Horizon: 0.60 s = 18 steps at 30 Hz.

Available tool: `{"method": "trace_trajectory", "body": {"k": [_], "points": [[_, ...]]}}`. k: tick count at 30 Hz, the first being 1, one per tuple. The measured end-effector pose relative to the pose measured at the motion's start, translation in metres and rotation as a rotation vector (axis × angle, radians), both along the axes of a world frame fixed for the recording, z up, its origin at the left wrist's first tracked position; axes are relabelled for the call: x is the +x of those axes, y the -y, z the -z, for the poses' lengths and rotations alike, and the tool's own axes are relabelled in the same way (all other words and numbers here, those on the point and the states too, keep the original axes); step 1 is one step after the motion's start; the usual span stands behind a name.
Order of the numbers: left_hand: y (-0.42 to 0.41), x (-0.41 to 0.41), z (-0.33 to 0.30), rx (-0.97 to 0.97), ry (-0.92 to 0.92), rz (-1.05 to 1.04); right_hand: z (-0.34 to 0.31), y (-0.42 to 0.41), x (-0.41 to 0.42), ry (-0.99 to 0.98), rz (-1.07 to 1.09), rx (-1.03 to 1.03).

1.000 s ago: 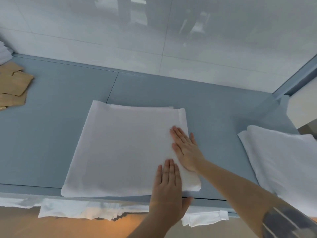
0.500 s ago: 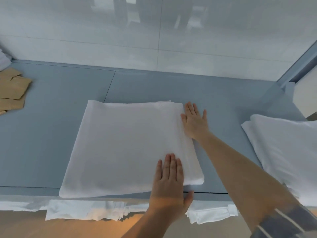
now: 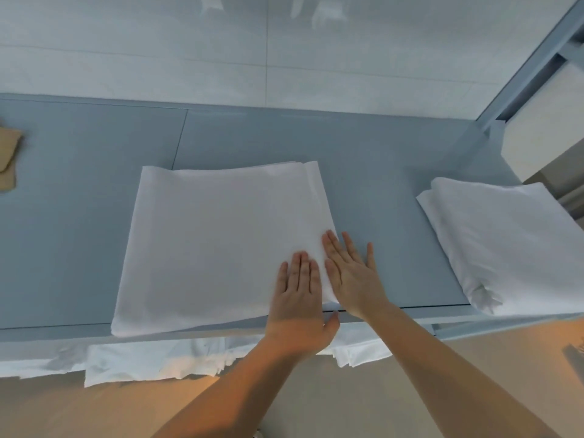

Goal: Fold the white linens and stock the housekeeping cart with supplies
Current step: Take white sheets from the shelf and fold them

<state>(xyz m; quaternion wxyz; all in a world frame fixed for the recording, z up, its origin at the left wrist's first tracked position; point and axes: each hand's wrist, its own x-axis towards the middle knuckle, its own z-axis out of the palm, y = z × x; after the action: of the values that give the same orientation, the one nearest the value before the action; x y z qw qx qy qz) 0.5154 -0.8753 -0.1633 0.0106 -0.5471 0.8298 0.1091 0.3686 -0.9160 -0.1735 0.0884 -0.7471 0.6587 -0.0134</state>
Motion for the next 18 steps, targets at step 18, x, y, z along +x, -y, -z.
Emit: {"method": "trace_trajectory", "body": {"k": [18], "points": [[0.010, 0.253, -0.017, 0.004, 0.089, -0.178, -0.008, -0.032, 0.161, 0.050, -0.040, -0.185]]}}
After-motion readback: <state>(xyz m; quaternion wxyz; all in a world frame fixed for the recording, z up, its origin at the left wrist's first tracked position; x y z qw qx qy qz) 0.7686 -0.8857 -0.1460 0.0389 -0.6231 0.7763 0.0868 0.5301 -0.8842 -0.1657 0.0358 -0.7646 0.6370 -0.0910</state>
